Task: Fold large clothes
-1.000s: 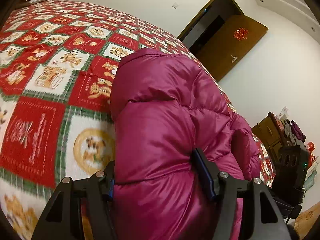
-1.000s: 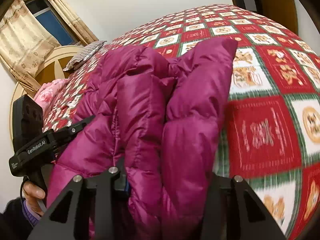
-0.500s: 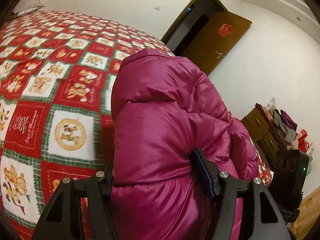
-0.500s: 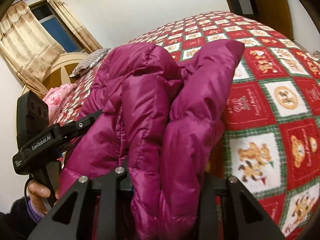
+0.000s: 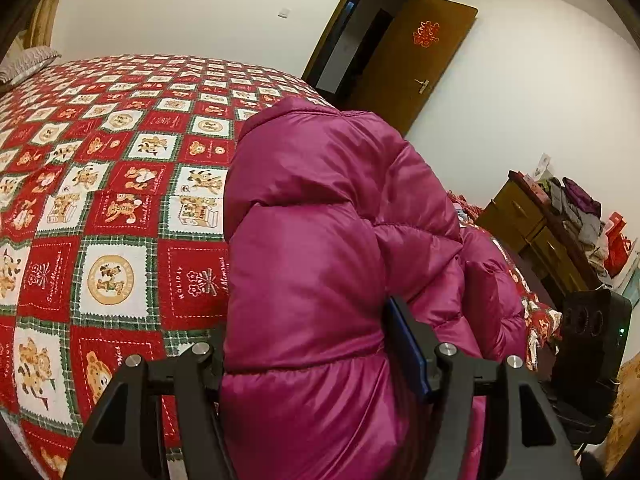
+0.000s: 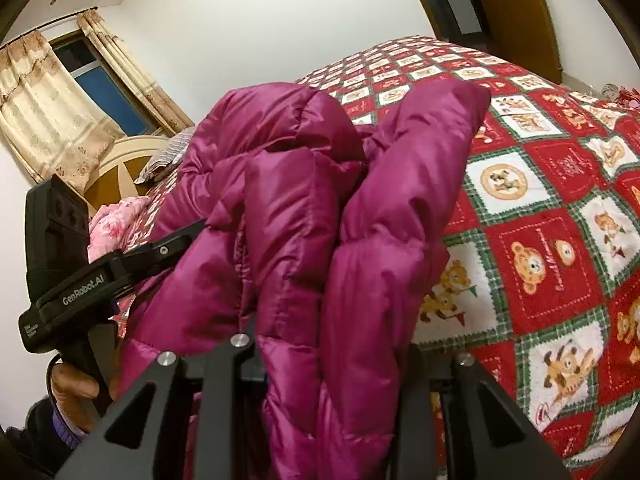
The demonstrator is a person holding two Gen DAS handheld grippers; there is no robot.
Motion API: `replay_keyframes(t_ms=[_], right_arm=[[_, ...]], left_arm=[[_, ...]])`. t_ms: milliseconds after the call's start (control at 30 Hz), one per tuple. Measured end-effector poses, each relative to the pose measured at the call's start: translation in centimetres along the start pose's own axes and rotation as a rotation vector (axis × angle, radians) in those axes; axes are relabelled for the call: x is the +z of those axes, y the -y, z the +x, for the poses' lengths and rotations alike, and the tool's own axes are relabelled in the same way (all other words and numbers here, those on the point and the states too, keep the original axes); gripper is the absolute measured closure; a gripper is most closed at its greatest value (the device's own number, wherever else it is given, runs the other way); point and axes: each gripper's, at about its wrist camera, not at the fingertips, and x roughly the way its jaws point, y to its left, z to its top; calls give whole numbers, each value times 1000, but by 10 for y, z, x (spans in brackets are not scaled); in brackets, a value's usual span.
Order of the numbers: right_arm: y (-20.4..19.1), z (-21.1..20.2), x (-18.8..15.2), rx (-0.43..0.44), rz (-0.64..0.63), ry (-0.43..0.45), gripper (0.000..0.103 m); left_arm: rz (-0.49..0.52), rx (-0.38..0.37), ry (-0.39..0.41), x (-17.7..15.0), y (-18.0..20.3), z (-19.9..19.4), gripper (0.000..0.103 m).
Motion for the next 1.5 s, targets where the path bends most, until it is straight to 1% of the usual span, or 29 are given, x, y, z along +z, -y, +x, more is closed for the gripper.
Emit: replay_keyframes(t_ms=[267,433,533,700,800,933,1067,1200,1300,1367,1400,1433,1467,1500], right_arm=[[7,-23,-3,-19,1,34,71],[21,-41,-4,-63,13,68,71],[34,-54,5,-105,25,105,71],[57,-75,27,-178,26,168,71],[74,-78,43,-227,28,197,71],[100,-70,61,-269,45,213,71],[130,-55,75,-273,88,221,72],[158,-37,85,-287,121,214,72],[176,-21,88,-313,149,171,72],[184,-18,86,-327,184,137,66],[191,-17,85,-335,211,127,59],[195,-19,85,-331,232,134,55],[199,-24,83,-324,249,148,52],[199,-30,81,-328,257,160,48]], left_arm=[[21,-31,-10,0,23,6,39],[59,-65,-34,9,54,27,39],[81,-97,-36,18,73,43,39],[88,-164,-45,38,98,74,39],[90,-178,-57,50,112,99,39],[105,-162,-70,62,125,133,39],[114,-134,-96,73,128,164,39],[116,-83,-128,79,128,196,39],[131,-24,-171,75,128,219,38],[129,13,-201,72,125,233,34],[117,23,-208,71,122,236,30],[106,30,-207,71,118,236,28],[105,33,-208,71,116,235,27],[112,34,-216,73,115,235,27]])
